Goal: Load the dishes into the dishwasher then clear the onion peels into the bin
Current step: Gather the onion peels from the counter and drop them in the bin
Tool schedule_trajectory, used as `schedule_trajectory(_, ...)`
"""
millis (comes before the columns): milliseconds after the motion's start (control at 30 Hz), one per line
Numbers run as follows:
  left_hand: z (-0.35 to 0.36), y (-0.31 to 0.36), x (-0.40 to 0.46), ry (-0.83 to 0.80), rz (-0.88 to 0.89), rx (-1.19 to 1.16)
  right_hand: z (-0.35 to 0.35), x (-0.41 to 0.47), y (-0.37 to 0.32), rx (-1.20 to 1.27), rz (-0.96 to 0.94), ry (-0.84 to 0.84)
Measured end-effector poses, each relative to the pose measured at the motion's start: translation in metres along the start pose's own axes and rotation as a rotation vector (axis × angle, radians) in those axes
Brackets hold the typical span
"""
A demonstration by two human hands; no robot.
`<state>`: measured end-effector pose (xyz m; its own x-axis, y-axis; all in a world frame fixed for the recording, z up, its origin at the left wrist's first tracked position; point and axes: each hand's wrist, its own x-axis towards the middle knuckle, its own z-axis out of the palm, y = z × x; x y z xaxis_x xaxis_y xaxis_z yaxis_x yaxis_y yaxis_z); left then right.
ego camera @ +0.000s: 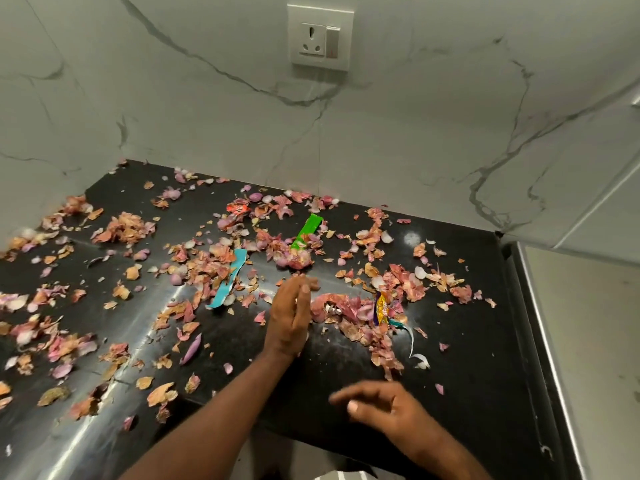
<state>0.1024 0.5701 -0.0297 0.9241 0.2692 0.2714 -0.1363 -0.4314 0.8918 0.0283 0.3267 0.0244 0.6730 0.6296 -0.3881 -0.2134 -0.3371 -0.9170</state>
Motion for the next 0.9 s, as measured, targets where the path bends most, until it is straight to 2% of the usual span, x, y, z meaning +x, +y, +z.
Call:
schedule_trajectory(67, -0.005, 0.003, -0.009, 0.000, 0.037, 0.046, 0.005, 0.004, 0.005, -0.065, 0.118, -0.155)
schedule_trajectory(133, -0.012, 0.001, -0.016, -0.004, 0.075, 0.064, 0.009, 0.014, 0.009, -0.001, 0.202, -0.124)
schedule_trajectory(200, -0.021, -0.003, -0.022, -0.003, 0.050, 0.027, 0.008, 0.026, 0.010, 0.118, 0.182, 0.053)
schedule_trajectory(300, -0.037, -0.013, -0.032, 0.044, -0.039, 0.024, -0.005, 0.042, 0.000, 0.084, -0.018, 0.398)
schedule_trajectory(333, -0.042, -0.017, -0.037, 0.074, -0.071, 0.037, -0.011, 0.046, -0.004, 0.098, -0.071, 0.462)
schedule_trajectory(400, -0.051, -0.019, -0.044, 0.129, -0.166, -0.053, -0.017, 0.049, -0.012, 0.160, -0.120, 0.488)
schedule_trajectory(467, -0.056, -0.015, -0.044, 0.201, -0.251, -0.229, -0.012, 0.043, -0.021, 0.116, -0.125, 0.386)
schedule_trajectory(633, -0.059, -0.001, -0.035, 0.340, -0.378, -0.480, 0.045, 0.058, -0.014, 0.011, 0.033, -0.194)
schedule_trajectory(700, -0.059, 0.004, -0.034, 0.341, -0.397, -0.535, 0.063, 0.075, -0.008, -0.014, 0.073, -0.270)
schedule_trajectory(767, -0.060, 0.008, -0.034, 0.358, -0.411, -0.608, 0.065, 0.094, -0.009, 0.048, 0.099, -0.161)
schedule_trajectory(900, -0.074, 0.010, -0.039, 0.457, -0.502, -0.725, 0.031, 0.122, -0.020, 0.017, -0.058, 0.372)
